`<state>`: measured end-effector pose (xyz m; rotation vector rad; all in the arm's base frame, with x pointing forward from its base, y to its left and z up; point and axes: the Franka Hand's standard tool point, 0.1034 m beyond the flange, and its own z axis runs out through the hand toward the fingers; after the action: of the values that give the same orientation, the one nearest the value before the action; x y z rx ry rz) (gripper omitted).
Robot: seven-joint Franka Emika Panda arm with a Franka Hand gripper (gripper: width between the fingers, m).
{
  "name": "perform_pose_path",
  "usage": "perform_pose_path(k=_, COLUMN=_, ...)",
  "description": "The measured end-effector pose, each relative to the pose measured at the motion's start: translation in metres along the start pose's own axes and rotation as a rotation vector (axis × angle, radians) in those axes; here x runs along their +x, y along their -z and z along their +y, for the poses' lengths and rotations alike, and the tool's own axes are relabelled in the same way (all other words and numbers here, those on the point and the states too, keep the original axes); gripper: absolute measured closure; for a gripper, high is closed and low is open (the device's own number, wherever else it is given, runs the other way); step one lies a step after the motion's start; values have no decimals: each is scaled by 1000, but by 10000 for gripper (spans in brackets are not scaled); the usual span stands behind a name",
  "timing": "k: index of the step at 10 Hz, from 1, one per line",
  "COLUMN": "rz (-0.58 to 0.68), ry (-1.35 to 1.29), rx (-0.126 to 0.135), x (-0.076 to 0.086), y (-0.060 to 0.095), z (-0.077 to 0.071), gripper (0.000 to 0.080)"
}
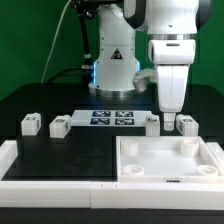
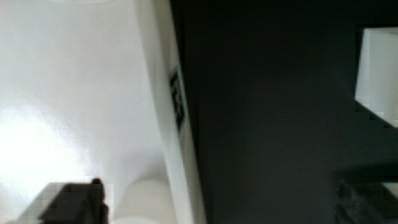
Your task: Assemble one leg
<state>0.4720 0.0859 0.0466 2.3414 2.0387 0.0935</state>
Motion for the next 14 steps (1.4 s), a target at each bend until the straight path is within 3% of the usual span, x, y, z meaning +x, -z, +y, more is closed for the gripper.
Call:
perform_pose_path(k=3, rz=0, ry=-128, rx=5, x=0, y=-2, z=-1, gripper=151)
perform_pose_path(k=6, rz=10, ry=-507, rx=7, x=2, y=-3, z=-7, gripper=151)
perform_pose_path(k=12, rz=22, ry=-1261, rx=50, x=46, y=-2, z=-33, gripper=151)
perform_pose_path(k=14, rz=27, ry=-1294, rx=56, x=56, y=-2, z=-40, gripper=151)
